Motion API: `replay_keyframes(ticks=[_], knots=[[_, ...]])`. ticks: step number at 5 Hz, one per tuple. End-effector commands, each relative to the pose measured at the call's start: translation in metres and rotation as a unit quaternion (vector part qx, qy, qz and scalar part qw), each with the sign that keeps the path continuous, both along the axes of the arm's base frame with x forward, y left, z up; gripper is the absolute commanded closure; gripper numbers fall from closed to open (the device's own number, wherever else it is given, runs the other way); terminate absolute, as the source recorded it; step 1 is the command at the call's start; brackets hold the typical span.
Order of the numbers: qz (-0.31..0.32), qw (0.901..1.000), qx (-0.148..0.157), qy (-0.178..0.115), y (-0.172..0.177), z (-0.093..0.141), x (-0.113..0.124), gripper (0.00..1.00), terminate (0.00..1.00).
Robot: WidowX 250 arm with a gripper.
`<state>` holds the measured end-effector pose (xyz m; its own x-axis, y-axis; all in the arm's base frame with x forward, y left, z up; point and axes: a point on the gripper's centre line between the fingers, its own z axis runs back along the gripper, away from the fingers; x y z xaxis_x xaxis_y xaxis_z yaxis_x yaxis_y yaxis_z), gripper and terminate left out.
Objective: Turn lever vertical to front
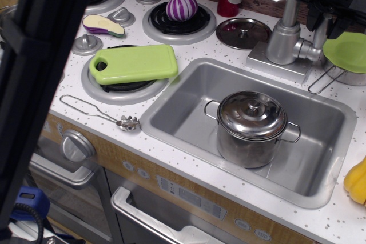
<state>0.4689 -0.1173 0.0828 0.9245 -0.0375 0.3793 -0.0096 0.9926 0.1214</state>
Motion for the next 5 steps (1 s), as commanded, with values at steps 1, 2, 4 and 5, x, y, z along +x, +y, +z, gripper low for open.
replay_keyframes(ticks=[1, 2, 4, 5], knots=[[0.024, 0.9995, -0.008, 0.017, -0.003, 0.023, -0.009, 1.00, 0.00], [0.032, 0.9988, -0.010, 0.034, -0.003, 0.019, -0.017, 1.00, 0.00], [0.033, 0.9976, -0.037, 0.049, -0.010, -0.002, -0.023, 1.00, 0.00], [0.035, 0.9973, -0.041, 0.050, -0.012, -0.012, -0.028, 1.00, 0.00]])
